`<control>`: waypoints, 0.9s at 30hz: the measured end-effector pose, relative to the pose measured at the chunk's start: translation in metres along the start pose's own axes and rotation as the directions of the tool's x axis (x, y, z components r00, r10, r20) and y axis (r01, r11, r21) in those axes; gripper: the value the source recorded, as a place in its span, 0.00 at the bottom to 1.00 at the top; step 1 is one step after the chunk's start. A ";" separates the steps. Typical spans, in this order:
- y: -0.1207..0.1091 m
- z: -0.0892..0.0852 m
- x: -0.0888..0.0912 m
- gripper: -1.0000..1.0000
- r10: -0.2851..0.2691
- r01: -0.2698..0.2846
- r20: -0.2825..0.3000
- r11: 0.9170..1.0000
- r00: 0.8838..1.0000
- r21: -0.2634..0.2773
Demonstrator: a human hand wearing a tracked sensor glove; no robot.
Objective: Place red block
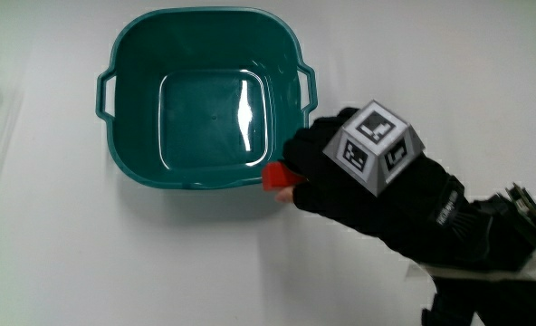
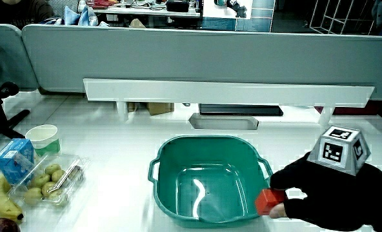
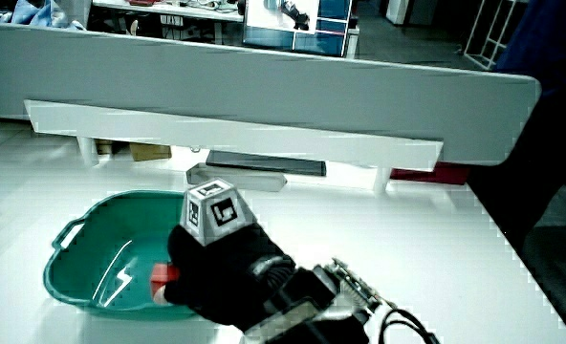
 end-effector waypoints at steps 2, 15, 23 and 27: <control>-0.001 -0.009 0.004 0.50 -0.013 0.013 -0.007 1.000 1.000 -0.012; -0.004 -0.050 0.007 0.50 -0.020 0.014 -0.055 0.995 0.998 -0.102; -0.001 -0.076 0.009 0.50 -0.040 0.027 -0.078 0.987 0.996 -0.157; -0.001 -0.086 0.009 0.50 -0.036 0.019 -0.096 0.985 0.995 -0.172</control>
